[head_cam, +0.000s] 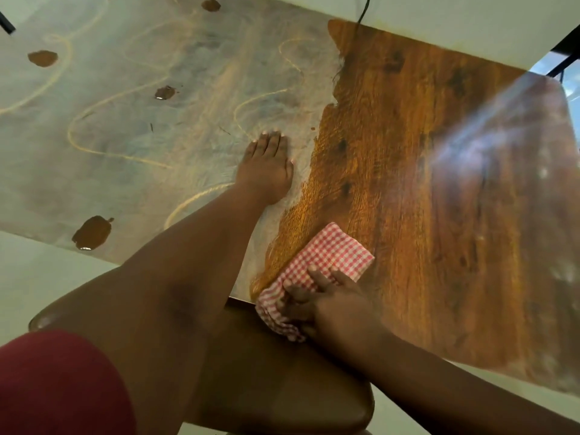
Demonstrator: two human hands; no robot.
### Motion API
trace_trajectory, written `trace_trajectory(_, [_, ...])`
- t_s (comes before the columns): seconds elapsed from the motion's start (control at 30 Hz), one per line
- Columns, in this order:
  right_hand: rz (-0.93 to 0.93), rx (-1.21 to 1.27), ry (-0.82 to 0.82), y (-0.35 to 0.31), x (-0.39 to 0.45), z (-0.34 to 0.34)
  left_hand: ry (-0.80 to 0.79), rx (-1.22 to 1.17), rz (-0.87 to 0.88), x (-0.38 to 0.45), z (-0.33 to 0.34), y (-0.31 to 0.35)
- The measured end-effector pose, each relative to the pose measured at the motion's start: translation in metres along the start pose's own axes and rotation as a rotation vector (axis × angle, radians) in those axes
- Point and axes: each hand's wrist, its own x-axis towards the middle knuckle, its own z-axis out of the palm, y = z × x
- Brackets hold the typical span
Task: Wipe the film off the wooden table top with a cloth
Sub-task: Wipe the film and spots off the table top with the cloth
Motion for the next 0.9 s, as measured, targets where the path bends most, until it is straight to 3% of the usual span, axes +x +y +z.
trace_trajectory(0.23, [0.175, 0.105, -0.069, 0.056, -0.061, 0.002, 0.001, 0.001, -0.007, 0.000, 0.001, 0.000])
trace_trajectory(0.43, [0.225, 0.058, -0.067, 0.058, -0.064, 0.009, 0.011, 0.004, -0.011, 0.002, 0.005, -0.001])
trace_trajectory(0.6, [0.077, 0.053, 0.085, 0.019, -0.003, -0.011, 0.018, -0.002, -0.022, 0.003, 0.007, -0.001])
trace_trajectory(0.73, [-0.066, -0.016, 0.057, -0.027, 0.050, -0.013, 0.010, -0.016, -0.028, 0.004, 0.006, -0.001])
trace_trajectory(0.9, [-0.122, 0.089, 0.093, -0.006, 0.021, -0.002, 0.014, -0.028, -0.017, 0.004, 0.008, -0.002])
